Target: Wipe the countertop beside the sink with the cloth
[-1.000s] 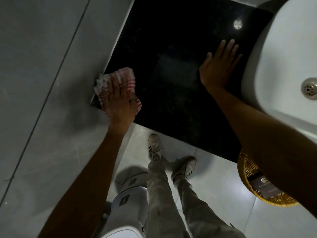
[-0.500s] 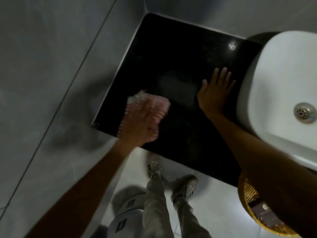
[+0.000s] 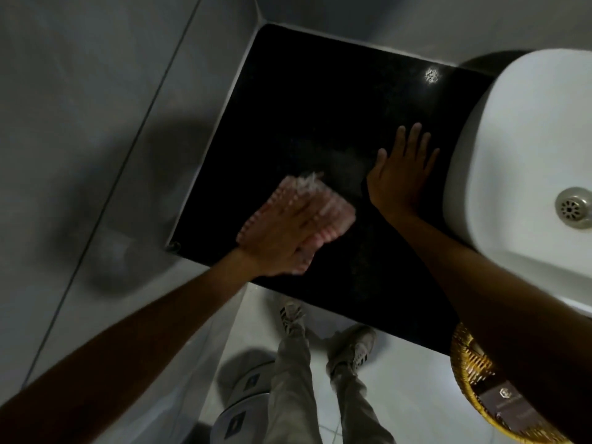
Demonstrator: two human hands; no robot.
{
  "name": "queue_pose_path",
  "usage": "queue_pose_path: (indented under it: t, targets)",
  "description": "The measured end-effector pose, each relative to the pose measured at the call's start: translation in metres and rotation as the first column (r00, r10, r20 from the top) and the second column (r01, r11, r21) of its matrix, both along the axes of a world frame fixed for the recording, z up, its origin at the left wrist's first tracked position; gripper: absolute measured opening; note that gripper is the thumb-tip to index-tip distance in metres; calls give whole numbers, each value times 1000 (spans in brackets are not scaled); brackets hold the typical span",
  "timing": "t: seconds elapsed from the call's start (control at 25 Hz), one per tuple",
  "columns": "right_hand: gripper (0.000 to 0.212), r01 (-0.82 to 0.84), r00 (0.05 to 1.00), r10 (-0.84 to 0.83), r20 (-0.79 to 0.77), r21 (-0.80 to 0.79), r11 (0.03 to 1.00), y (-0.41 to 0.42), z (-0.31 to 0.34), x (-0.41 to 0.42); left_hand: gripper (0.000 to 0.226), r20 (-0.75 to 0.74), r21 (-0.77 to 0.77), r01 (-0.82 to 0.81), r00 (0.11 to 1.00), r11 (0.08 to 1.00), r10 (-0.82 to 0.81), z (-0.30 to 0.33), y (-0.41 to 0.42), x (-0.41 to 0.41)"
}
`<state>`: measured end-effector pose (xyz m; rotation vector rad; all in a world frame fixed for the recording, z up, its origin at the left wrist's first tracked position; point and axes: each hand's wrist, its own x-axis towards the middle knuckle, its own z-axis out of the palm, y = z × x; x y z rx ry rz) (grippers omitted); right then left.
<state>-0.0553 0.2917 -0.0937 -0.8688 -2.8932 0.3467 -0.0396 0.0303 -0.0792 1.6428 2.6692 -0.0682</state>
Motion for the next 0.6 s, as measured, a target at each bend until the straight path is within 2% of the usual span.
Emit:
queue_pose_path:
  t: [0.08, 0.12, 0.2, 0.24, 0.28, 0.32, 0.44, 0.52, 0.6]
  targets:
    - [64, -1, 1000, 1, 17, -9, 1000, 1, 2, 2, 87, 18, -18, 57, 998, 998, -57, -1, -38, 4]
    - [64, -7, 1000, 8, 21, -14, 1000, 1, 2, 3, 86, 19, -34, 15, 1000, 999, -14, -2, -44, -11]
    - [65, -2, 1000, 2, 22, -8, 1000, 0, 0, 4, 78, 45, -19, -253, 966, 967, 254, -1, -28, -41]
    - [65, 7, 1000, -7, 23, 2, 1000, -1, -2, 4, 74, 81, -22, -406, 910, 914, 406, -2, -11, -45]
    - [65, 9, 1000, -10, 25, 10, 1000, -2, -4, 4, 72, 109, -20, -503, 858, 864, 502, -4, 8, -37]
    - [66, 9, 1000, -10, 26, 17, 1000, -3, -4, 2, 73, 116, 11, -507, 857, 862, 503, -10, 25, -21]
    - [66, 11, 1000, -12, 28, 28, 1000, -1, -3, -1, 78, 153, 41, -315, 940, 948, 306, -17, 46, 51]
    - [66, 10, 1000, -10, 9, 25, 1000, -3, -6, -1, 71, 171, 130, -205, 968, 970, 181, -15, 50, 94]
    - [65, 7, 1000, -7, 1, -14, 1000, -3, -5, 0, 62, 187, 130, -31, 982, 991, 6, -8, 43, 130]
